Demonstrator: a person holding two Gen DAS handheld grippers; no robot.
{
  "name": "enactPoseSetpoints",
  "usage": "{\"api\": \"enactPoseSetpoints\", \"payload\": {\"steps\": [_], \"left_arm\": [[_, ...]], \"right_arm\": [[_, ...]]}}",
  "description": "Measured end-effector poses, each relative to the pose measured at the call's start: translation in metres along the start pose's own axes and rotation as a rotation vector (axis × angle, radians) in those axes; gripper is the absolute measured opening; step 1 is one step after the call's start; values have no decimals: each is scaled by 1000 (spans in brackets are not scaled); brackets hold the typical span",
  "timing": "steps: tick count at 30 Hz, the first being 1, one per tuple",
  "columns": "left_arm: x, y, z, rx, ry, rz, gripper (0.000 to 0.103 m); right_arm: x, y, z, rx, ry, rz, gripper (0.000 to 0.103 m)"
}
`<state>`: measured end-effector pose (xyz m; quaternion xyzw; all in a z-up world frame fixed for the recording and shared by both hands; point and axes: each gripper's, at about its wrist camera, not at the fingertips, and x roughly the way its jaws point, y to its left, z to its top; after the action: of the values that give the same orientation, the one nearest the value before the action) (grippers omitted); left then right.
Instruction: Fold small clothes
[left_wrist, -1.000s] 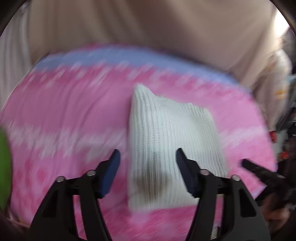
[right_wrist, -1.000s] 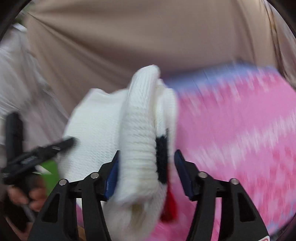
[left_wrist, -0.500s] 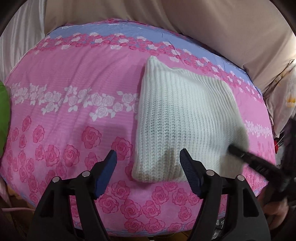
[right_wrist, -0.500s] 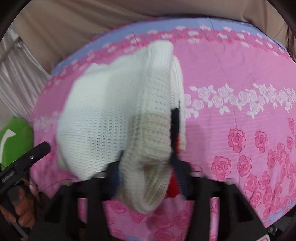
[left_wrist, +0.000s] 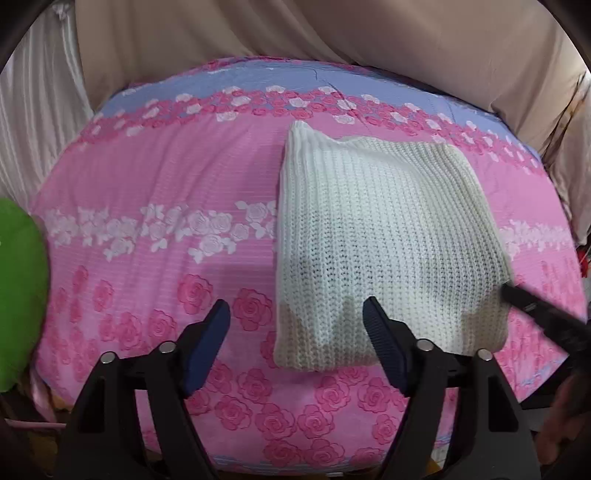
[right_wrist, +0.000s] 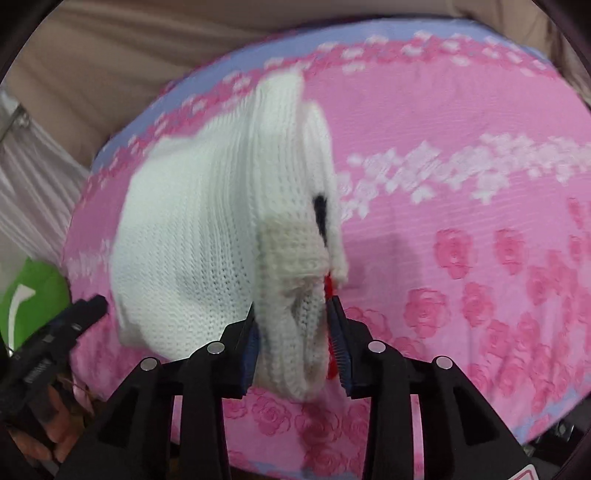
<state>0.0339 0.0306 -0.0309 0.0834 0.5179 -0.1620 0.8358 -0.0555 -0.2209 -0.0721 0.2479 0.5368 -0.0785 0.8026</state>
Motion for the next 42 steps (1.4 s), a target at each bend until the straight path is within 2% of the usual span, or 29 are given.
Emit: {"api": "enactPoseSetpoints", "payload": {"steps": [3, 5, 6, 7, 9, 10, 11, 12, 14, 18, 20, 22, 23, 25, 28, 30, 31, 34, 36, 39, 42], "left_arm": [[-4, -7, 1, 29, -15, 35, 74], [-6, -9, 1, 28, -18, 41, 74], [-6, -10, 0, 30, -17, 42, 74], [-7, -10, 0, 32, -17, 46, 74], [-8, -10, -2, 33, -20, 53, 74], [-9, -10, -3, 31, -22, 57, 74], [-10, -9, -3, 31, -25, 59, 74], [-10, -9, -4, 29, -26, 63, 74], [-11, -8, -5, 21, -26, 68, 74], [-8, -2, -8, -16, -6, 67, 75], [-5, -2, -10, -29, 6, 65, 75], [-4, -2, -12, -35, 13, 67, 75], [-4, -2, -13, -33, 12, 67, 75], [-7, -3, -13, -27, 2, 74, 75], [-11, -5, -15, -26, -29, 88, 75], [-12, -7, -15, -21, -38, 93, 79], [-12, -7, -16, -21, -41, 98, 81], [-13, -9, -18, -24, -59, 106, 81], [-14, -11, -19, -21, -66, 107, 81], [-15, -16, -24, -12, -72, 111, 81], [-14, -20, -29, -3, -64, 108, 81]], "right_arm": [[-38, 17, 8, -52, -118, -23, 36], [-45, 34, 16, -119, -151, -29, 35], [-39, 40, 18, -150, -141, -42, 32], [-26, 42, 20, -169, -116, -62, 25], [13, 34, 18, -168, -28, -135, 17], [26, 27, 14, -162, -15, -159, 16], [25, 24, 12, -171, -56, -175, 16], [23, 25, 12, -174, -54, -183, 15], [8, 27, 17, -138, -53, -155, 15], [-26, 37, 21, -142, -140, -106, 15], [-16, 36, 24, -146, -104, -95, 15], [16, 21, 28, -124, -26, -117, 14], [27, 17, 27, -117, -9, -137, 14], [28, 12, 31, -129, -29, -153, 15], [-2, 14, 35, -73, -56, -102, 15], [-29, 21, 26, -72, -120, -91, 16], [-37, 23, 20, -72, -144, -93, 23], [-51, 29, -9, -54, -193, -120, 28], [-47, 32, -23, -67, -199, -155, 28], [-37, 31, -30, -60, -151, -159, 29], [-34, 33, -39, -57, -135, -184, 33]]}}
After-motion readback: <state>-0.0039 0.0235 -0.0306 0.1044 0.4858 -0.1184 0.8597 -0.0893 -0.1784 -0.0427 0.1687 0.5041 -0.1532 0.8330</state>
